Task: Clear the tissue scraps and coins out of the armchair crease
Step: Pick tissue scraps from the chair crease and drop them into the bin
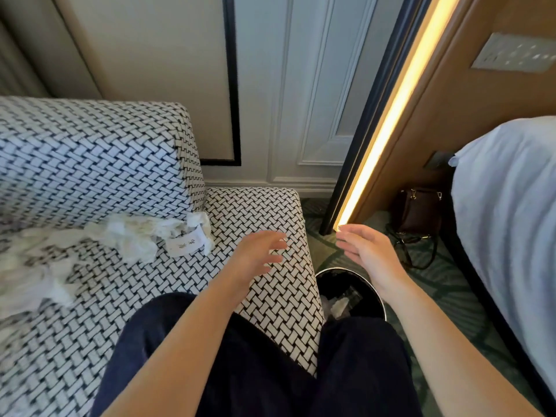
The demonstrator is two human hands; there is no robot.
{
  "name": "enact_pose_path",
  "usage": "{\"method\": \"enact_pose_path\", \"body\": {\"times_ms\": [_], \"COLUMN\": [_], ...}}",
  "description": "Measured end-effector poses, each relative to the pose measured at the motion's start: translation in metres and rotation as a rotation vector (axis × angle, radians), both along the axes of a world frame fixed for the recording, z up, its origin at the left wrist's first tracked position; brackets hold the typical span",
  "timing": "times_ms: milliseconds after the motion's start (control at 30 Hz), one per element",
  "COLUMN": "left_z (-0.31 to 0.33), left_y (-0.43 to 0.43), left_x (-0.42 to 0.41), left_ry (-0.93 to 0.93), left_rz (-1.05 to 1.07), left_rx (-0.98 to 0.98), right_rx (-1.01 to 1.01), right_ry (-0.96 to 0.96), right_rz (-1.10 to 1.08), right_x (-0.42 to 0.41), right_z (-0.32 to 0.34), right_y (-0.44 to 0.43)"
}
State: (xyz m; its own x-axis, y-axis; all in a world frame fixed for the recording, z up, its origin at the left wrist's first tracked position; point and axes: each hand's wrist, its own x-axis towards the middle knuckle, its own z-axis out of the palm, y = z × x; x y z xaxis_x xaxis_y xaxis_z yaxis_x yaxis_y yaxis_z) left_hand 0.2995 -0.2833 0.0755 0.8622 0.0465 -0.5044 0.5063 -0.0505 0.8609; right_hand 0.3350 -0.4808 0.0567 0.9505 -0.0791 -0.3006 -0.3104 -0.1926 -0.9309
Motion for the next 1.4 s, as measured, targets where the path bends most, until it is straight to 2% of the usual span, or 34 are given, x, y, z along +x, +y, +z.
{"method": "enact_pose_path", "body": {"times_ms": [233,367,567,733,967,1033,1100,1167,1267,1400], "left_z": [0.04,0.04,0.008,-0.034,-0.078,-0.086,-0.096,-0.107,-0.117,-0.116], "left_y": [0.109,0.173,0.249,0.282,0.258,0.251,0.249,0.252,0.263,0.278], "left_x": [-0.045,-0.088,-0.162,-0.232,-0.3,-0.306,-0.31,-0.31,-0.302,-0.286], "left_ry": [-0.161,-0.22,-0.151,-0.026,-0.029,0.005,0.059,0.107,0.188,0.304], "left_rz": [0.239,0.391,0.651,0.88,1.249,1.307,1.312,1.257,1.155,1.239], "left_rx": [-0.008,0.061,0.112,0.112,0.214,0.265,0.297,0.323,0.401,0.393], "right_rx": [0.018,0.021,0.008,-0.102,-0.379,-0.536,-0.713,-0.771,-0.744,-0.792], "right_ry": [-0.087,-0.122,-0.125,-0.187,-0.343,-0.478,-0.638,-0.702,-0.713,-0.625], "right_rz": [0.275,0.446,0.705,0.97,1.404,1.515,1.622,1.7,1.723,1.715], "right_x": [-0.018,-0.035,-0.079,-0.126,-0.183,-0.188,-0.192,-0.196,-0.199,-0.197], "right_z": [0.045,0.052,0.041,0.016,-0.042,-0.058,-0.07,-0.077,-0.078,-0.082], "right_y": [0.114,0.191,0.294,0.357,0.385,0.375,0.364,0.359,0.36,0.359]}}
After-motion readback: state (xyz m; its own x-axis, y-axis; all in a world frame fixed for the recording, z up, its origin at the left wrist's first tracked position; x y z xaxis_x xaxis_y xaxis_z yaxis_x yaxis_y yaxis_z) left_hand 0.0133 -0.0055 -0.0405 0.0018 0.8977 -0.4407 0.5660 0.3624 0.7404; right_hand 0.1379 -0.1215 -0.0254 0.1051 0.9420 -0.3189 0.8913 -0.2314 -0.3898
